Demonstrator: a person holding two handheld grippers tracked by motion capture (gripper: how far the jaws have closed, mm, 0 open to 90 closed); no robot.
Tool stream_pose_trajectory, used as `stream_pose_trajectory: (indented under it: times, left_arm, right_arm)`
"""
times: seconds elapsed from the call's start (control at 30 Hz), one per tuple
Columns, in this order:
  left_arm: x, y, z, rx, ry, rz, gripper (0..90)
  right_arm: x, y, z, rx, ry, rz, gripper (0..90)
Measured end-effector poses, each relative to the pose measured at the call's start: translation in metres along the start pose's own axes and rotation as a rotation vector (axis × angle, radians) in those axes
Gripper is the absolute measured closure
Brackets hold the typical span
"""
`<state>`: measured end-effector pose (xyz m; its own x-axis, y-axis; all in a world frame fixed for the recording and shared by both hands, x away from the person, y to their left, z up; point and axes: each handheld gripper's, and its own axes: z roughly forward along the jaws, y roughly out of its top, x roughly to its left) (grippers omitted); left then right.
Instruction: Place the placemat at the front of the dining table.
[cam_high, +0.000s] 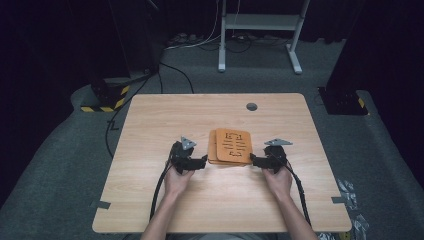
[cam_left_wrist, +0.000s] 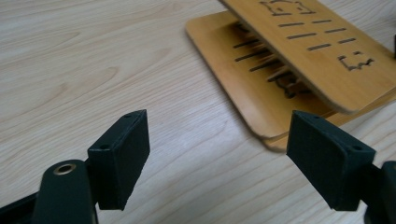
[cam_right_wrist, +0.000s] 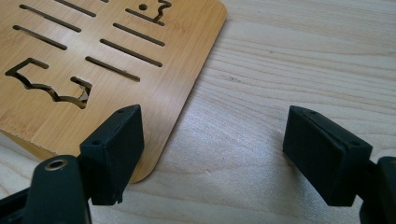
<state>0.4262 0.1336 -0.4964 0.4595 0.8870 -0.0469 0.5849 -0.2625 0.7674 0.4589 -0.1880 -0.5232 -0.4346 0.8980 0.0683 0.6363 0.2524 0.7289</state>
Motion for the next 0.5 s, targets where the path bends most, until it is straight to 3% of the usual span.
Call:
stream_pose_trajectory:
  times: [0.17, 0.33, 0.5]
  left_arm:
    - [-0.008, 0.008, 0.005, -0.013, -0.034, -0.009, 22.2]
    - [-0.017, 0.015, 0.013, 0.003, -0.056, 0.014, 21.6]
    - [-0.022, 0.020, 0.020, -0.009, -0.085, -0.007, 22.0]
  right_arm:
    - [0.000, 0.000, 0.000, -0.001, -0.001, -0.001, 20.6]
    - [0.000, 0.000, 0.000, -0.002, -0.002, -0.002, 20.7]
    - [0.000, 0.000, 0.000, -0.003, -0.006, -0.001, 20.7]
